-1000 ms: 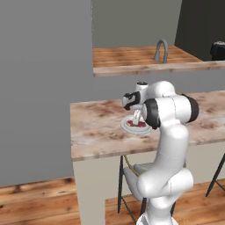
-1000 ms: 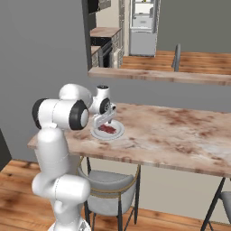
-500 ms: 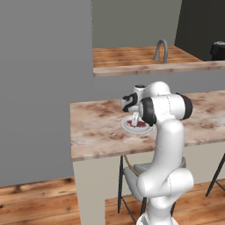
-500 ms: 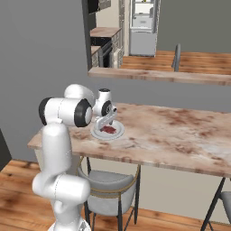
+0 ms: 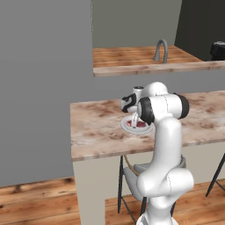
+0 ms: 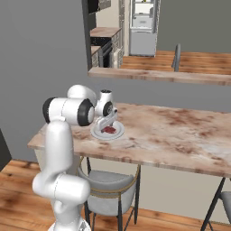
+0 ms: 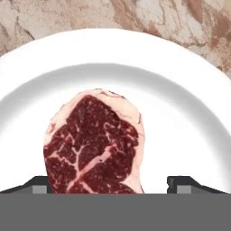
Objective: Transport the steak and garlic to the fridge. Place the steak on the rack containing meat and place the garlic on the rack containing the vegetable, ensuring meats and vegetables are on different racks.
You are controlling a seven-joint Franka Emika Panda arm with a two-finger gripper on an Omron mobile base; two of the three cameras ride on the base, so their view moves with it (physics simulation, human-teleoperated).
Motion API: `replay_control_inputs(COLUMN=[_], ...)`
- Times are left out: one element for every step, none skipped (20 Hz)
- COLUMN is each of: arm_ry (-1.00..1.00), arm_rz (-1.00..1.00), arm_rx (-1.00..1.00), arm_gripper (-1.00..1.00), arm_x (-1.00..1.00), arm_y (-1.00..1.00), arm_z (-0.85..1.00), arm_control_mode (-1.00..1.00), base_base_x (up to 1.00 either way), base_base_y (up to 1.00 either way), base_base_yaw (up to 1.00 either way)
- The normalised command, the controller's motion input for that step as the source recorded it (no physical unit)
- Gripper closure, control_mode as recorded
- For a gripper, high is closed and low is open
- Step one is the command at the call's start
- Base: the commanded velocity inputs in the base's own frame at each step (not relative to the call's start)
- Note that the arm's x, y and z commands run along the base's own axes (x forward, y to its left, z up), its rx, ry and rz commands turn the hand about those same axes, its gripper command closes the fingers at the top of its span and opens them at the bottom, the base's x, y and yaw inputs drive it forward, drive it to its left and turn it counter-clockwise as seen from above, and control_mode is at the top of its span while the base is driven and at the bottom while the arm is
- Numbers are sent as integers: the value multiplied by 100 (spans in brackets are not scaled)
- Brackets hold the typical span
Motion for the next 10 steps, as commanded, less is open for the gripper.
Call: replay_control_inputs(arm_ry=[9, 10, 11, 10, 12, 13, 13, 15, 19, 18], arm_rz=[0, 0, 0, 0, 0, 0, 0, 0, 0, 0], arm_rx=[-1, -1, -1, -1, -1, -1, -1, 0, 0, 0], arm_gripper=[-100, -100, -100, -100, -100, -100, -100, -100, 100, 100], arm_x=[3, 2, 2, 0, 1, 1, 4, 1, 2, 0], arm_y=[0, 0, 0, 0, 0, 0, 0, 0, 0, 7], arm_z=[-36, -39, -41, -41, -44, -49, -49, -59, -70, -74], arm_control_mode=[-100, -100, -100, -100, -100, -100, -100, -100, -100, -100], base_base_x=[0, 0, 0, 0, 0, 0, 0, 0, 0, 0], base_base_y=[0, 0, 0, 0, 0, 0, 0, 0, 0, 0], base_base_yaw=[0, 0, 0, 0, 0, 0, 0, 0, 0, 0])
